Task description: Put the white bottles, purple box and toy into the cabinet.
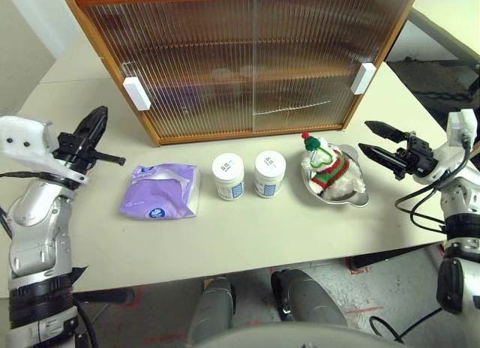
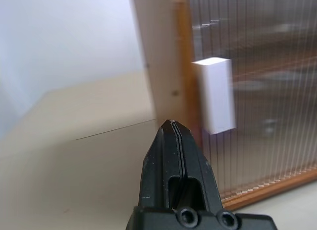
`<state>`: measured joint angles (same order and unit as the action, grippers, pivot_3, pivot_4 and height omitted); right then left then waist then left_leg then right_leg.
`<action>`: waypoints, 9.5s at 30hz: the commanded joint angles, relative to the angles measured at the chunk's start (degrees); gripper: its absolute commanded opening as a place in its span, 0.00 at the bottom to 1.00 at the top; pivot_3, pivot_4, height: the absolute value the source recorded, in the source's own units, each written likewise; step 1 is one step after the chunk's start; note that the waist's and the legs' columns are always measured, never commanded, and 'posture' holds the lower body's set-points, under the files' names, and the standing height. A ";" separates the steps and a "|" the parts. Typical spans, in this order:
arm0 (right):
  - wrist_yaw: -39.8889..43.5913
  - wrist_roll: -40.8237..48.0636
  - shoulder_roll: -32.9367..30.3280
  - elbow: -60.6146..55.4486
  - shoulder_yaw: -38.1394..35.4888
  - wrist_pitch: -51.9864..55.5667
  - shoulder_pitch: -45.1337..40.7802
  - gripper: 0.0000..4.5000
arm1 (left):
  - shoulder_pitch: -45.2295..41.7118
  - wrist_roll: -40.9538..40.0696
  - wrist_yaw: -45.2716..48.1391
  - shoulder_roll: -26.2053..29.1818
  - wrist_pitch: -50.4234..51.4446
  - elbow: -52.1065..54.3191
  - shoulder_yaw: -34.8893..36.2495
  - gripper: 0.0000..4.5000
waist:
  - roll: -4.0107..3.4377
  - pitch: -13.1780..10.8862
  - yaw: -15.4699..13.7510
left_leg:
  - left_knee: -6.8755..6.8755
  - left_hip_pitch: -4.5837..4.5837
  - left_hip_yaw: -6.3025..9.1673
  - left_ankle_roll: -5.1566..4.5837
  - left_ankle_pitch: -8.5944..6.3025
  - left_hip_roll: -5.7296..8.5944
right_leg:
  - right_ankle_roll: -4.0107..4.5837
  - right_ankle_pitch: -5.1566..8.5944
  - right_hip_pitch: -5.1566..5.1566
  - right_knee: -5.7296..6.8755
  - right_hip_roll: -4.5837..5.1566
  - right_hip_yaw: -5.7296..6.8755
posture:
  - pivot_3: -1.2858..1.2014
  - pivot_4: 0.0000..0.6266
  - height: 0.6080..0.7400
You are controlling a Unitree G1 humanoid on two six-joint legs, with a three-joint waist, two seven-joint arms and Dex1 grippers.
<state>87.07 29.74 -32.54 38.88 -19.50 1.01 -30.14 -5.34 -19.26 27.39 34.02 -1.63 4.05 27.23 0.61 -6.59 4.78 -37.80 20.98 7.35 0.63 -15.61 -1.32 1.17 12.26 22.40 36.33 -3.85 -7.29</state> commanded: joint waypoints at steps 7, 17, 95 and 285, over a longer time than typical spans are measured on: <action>-0.78 1.15 0.82 -4.33 1.09 1.41 0.68 1.00 | -4.69 1.39 -0.20 -0.90 -3.12 -6.63 -2.26 0.01 | -0.04 0.09 0.17 | -0.16 -0.04 0.00 -0.02 0.02 0.01 | 0.03 -0.24 -0.07 0.00 -0.29 -0.01 | 0.47 0.13 1.00; -2.34 1.70 1.31 -6.41 1.28 1.63 3.23 1.00 | -8.18 1.62 1.23 -0.72 -4.77 -10.73 -3.86 0.01 | -0.11 0.59 1.08 | -0.47 -0.09 0.00 -0.08 0.11 0.05 | -0.06 -0.47 -0.27 -0.02 -0.36 0.05 | 0.45 0.10 1.00; -4.93 7.19 3.45 -17.67 4.21 9.35 4.68 1.00 | -25.44 4.26 2.48 -18.10 0.80 -20.85 -23.19 0.01 | -0.23 0.83 1.28 | -1.13 -0.10 0.00 -0.30 0.39 0.93 | -1.36 -0.25 -1.05 -0.20 -0.20 0.08 | 0.44 0.13 1.00; -6.99 2.45 -0.02 -19.43 8.06 5.62 7.88 1.00 | -38.91 3.66 -5.27 -8.80 14.64 -24.15 -18.56 0.00 | -0.13 0.71 3.47 | -0.58 0.37 0.19 -0.42 0.44 0.77 | -1.02 -0.65 -0.70 -1.06 -0.20 -0.11 | 0.42 0.15 1.00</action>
<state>80.11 32.67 -32.31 20.38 -12.01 6.85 -22.59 -43.08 -17.32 21.78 25.67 14.81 -18.41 9.68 0.48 -5.88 8.25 -38.39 21.36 7.54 0.21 -15.17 -0.55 0.09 11.62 21.70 35.27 -4.04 -7.39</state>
